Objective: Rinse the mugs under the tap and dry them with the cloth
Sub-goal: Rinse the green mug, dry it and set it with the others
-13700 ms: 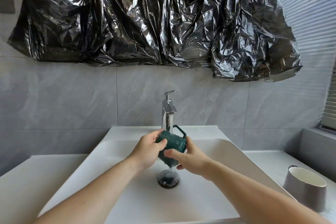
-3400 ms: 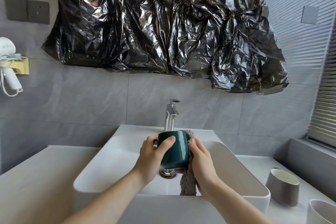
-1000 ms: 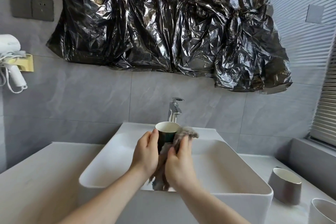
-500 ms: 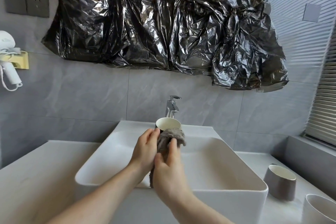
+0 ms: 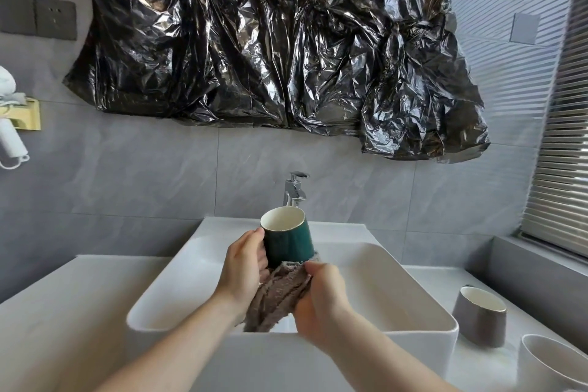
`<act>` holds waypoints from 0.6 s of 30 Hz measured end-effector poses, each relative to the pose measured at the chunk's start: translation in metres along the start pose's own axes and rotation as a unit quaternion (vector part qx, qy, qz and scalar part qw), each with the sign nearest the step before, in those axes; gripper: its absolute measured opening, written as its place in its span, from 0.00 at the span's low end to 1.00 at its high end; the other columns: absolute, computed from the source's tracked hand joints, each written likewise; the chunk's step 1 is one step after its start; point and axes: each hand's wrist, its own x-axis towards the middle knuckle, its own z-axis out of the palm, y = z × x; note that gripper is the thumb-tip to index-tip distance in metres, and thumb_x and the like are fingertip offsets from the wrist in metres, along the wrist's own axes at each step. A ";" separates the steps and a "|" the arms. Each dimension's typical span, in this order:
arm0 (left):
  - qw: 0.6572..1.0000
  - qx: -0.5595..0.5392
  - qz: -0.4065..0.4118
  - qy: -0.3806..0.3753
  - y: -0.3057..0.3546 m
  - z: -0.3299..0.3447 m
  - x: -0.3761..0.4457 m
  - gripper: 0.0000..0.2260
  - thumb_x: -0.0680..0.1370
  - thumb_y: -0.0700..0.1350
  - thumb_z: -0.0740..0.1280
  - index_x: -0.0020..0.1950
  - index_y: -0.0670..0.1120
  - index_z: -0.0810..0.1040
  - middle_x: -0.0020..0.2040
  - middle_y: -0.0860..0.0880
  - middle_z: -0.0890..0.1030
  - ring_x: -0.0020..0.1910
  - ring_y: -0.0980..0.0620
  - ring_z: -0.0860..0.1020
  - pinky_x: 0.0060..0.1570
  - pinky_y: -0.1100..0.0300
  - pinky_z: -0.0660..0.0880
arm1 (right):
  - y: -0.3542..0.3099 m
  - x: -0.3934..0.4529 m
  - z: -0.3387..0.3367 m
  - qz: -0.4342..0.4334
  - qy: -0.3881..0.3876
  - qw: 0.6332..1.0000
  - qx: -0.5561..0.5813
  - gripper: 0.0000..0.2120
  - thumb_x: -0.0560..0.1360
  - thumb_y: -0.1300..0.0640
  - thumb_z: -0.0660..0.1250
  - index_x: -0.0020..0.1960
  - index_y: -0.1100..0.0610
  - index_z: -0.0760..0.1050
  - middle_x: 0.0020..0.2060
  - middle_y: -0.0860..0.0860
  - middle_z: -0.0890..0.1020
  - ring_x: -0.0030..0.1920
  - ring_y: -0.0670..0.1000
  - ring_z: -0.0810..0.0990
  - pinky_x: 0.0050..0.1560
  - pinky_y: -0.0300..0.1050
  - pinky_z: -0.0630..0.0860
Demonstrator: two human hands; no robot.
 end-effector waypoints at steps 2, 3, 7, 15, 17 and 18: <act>1.000 -0.008 -0.013 -0.002 0.001 0.001 0.000 0.20 0.86 0.48 0.57 0.35 0.53 0.58 0.30 0.54 0.57 0.28 0.54 0.57 0.29 0.61 0.54 | 0.002 0.003 -0.002 -0.025 0.010 1.000 -0.010 0.14 0.84 0.62 0.55 0.58 0.64 0.78 0.45 0.62 0.84 0.45 0.60 0.82 0.45 0.52 0.77; 1.000 -0.008 -0.014 0.000 0.002 0.001 0.000 0.20 0.86 0.49 0.57 0.35 0.53 0.58 0.30 0.54 0.58 0.27 0.54 0.59 0.28 0.62 0.56 | 0.005 0.003 -0.001 -0.054 0.016 0.998 -0.032 0.11 0.84 0.63 0.56 0.57 0.62 0.77 0.45 0.60 0.84 0.46 0.59 0.82 0.47 0.52 0.78; 1.000 0.012 -0.008 0.019 0.003 0.001 0.003 0.22 0.87 0.53 0.57 0.34 0.50 0.60 0.29 0.52 0.63 0.28 0.53 0.66 0.34 0.62 0.66 | 0.020 0.001 -0.001 -0.232 0.014 0.958 -0.168 0.17 0.84 0.65 0.56 0.61 0.47 0.76 0.51 0.51 0.85 0.50 0.49 0.82 0.55 0.48 0.79; 0.956 -0.258 -0.127 0.051 0.007 -0.007 0.005 0.16 0.87 0.51 0.59 0.51 0.43 0.82 0.28 0.49 0.64 0.27 0.53 0.65 0.54 0.47 0.83 | 0.015 0.009 0.002 -0.462 -0.043 0.810 -0.358 0.30 0.82 0.71 0.56 0.74 0.42 0.69 0.70 0.38 0.75 0.68 0.38 0.74 0.67 0.36 0.72; 0.949 -0.278 -0.134 0.069 0.005 -0.008 0.007 0.14 0.87 0.50 0.60 0.53 0.42 0.80 0.29 0.49 0.63 0.24 0.54 0.64 0.49 0.45 0.85 | 0.003 0.015 0.004 -0.408 -0.045 0.843 -0.348 0.21 0.84 0.67 0.55 0.65 0.44 0.74 0.55 0.45 0.83 0.50 0.43 0.79 0.54 0.39 0.76; 0.946 -0.285 -0.134 0.078 0.005 -0.008 0.008 0.14 0.87 0.50 0.60 0.52 0.43 0.80 0.28 0.50 0.63 0.23 0.55 0.63 0.47 0.45 0.86 | -0.001 0.018 0.005 -0.370 -0.042 0.862 -0.344 0.17 0.85 0.64 0.55 0.61 0.45 0.75 0.51 0.49 0.85 0.45 0.45 0.79 0.48 0.39 0.76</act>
